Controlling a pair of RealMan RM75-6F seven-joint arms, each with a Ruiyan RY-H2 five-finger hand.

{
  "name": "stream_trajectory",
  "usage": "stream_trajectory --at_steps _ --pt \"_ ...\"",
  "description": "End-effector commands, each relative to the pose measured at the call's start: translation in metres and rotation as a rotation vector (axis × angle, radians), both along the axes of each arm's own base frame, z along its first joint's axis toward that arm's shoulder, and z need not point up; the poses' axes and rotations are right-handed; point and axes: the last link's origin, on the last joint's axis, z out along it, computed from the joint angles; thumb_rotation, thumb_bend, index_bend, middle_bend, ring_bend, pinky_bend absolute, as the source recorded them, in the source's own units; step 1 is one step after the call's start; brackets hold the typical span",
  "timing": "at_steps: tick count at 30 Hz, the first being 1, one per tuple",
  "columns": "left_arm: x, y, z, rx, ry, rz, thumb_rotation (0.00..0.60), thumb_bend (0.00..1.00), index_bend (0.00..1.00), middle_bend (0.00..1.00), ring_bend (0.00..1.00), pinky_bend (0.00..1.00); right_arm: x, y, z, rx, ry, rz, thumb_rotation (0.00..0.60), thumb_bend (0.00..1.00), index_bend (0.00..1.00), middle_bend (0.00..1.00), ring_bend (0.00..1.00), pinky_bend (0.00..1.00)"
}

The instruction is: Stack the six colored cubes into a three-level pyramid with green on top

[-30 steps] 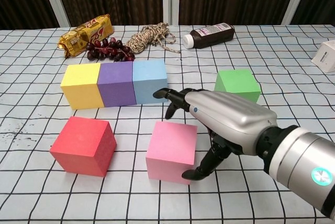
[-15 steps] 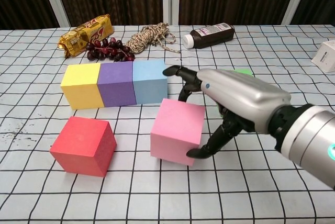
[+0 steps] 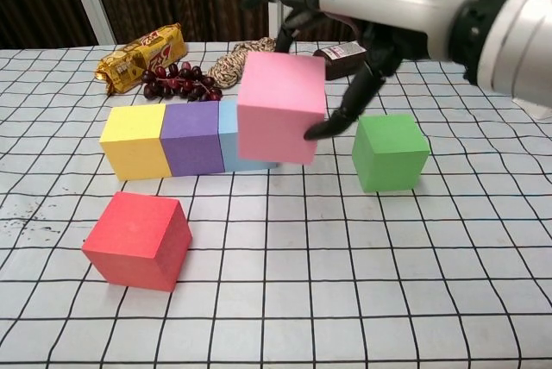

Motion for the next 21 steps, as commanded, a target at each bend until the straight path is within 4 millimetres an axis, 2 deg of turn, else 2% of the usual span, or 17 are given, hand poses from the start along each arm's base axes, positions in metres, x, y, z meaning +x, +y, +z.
stream_trajectory --at_steps 1,8,21 --pt "0.001 0.0 0.001 0.001 -0.004 -0.005 0.6 0.0 0.03 0.14 0.0 0.02 0.015 -0.03 0.007 0.001 0.016 0.025 0.6 0.14 0.0 0.51 0.1 0.0" --pt "0.0 -0.002 0.001 -0.002 -0.013 -0.012 0.6 0.0 0.03 0.14 0.0 0.03 0.028 -0.064 -0.005 0.05 0.046 -0.012 0.6 0.14 0.0 0.51 0.1 0.0" --pt "-0.003 -0.003 0.003 0.006 -0.012 -0.015 0.6 0.0 0.03 0.14 0.0 0.03 0.046 -0.095 -0.025 0.083 0.087 0.039 0.6 0.14 0.0 0.49 0.1 0.0"
